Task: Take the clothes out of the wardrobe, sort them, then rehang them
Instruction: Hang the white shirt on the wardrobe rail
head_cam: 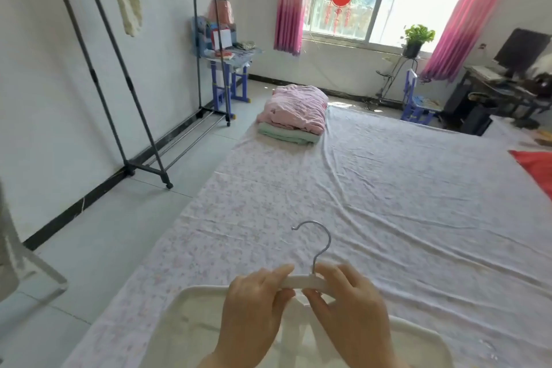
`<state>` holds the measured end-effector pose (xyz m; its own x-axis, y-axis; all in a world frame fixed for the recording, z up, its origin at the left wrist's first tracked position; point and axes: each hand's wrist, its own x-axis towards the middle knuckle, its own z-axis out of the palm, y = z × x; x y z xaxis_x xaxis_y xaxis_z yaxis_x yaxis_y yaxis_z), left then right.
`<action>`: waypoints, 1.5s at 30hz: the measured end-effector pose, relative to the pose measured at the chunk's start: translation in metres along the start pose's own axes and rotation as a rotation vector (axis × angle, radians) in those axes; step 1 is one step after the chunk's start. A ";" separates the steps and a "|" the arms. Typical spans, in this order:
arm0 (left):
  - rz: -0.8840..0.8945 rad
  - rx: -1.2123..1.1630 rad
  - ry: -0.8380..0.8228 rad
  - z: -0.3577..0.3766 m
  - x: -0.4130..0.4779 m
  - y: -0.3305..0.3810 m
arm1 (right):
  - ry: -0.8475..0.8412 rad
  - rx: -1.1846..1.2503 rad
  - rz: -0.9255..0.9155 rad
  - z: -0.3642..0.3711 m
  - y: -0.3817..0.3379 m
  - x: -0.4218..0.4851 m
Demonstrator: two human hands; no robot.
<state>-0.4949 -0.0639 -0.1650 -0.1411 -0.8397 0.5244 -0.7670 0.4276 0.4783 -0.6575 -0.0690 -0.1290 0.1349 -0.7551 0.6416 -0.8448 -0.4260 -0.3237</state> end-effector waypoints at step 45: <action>-1.287 1.367 1.204 -0.722 -0.721 0.075 | -0.429 1.481 -1.430 -0.080 -0.989 -0.342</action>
<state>0.0017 0.8157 0.0014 0.5655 0.3723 0.7359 -0.0192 -0.8861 0.4630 0.0906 0.6504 0.0271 0.4277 0.4325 0.7937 0.8480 -0.4959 -0.1867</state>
